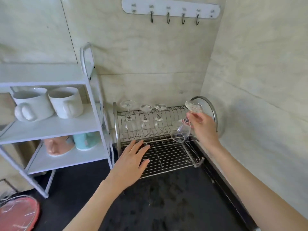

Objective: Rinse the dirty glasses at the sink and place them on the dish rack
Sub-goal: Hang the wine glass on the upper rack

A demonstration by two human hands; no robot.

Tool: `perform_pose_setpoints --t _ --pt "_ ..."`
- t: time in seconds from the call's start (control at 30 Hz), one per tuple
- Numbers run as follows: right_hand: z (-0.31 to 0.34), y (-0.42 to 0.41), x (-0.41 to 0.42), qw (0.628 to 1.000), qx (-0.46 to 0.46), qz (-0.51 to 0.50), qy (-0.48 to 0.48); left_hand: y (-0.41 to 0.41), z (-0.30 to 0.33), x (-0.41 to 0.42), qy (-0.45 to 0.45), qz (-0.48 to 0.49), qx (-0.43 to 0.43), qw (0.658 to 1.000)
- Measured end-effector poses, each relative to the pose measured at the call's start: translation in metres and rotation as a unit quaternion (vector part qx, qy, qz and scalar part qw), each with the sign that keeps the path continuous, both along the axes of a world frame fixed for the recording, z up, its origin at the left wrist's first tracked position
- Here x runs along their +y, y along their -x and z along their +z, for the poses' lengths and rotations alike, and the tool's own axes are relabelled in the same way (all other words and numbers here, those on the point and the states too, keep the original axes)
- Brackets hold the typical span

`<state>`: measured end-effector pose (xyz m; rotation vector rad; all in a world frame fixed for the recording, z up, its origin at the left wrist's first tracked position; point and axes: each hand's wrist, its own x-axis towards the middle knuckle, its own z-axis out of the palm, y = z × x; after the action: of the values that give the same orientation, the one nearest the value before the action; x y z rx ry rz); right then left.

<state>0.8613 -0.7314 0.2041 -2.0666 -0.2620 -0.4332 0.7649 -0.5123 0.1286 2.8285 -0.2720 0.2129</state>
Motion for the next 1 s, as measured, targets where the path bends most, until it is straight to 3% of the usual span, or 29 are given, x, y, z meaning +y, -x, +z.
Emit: perform_pose_setpoints --t 0.23,0.4,0.7,1.0 --pt "-0.012 -0.116 -0.001 0.997 0.037 0.052 0.033 -0.041 -0.026 -0.011 -0.123 0.082 0.049 0.988" --pt "-0.043 -0.153 0.008 0.993 0.080 0.081 0.042 -0.043 -0.036 -0.012 -0.176 0.113 0.042 0.977" --pt "-0.066 -0.169 0.014 0.989 0.091 0.106 0.056 -0.041 -0.035 -0.015 -0.158 0.122 0.042 0.979" --pt "-0.077 -0.173 0.013 0.987 0.102 0.113 0.049 -0.042 -0.040 -0.017 -0.085 0.118 0.027 0.989"
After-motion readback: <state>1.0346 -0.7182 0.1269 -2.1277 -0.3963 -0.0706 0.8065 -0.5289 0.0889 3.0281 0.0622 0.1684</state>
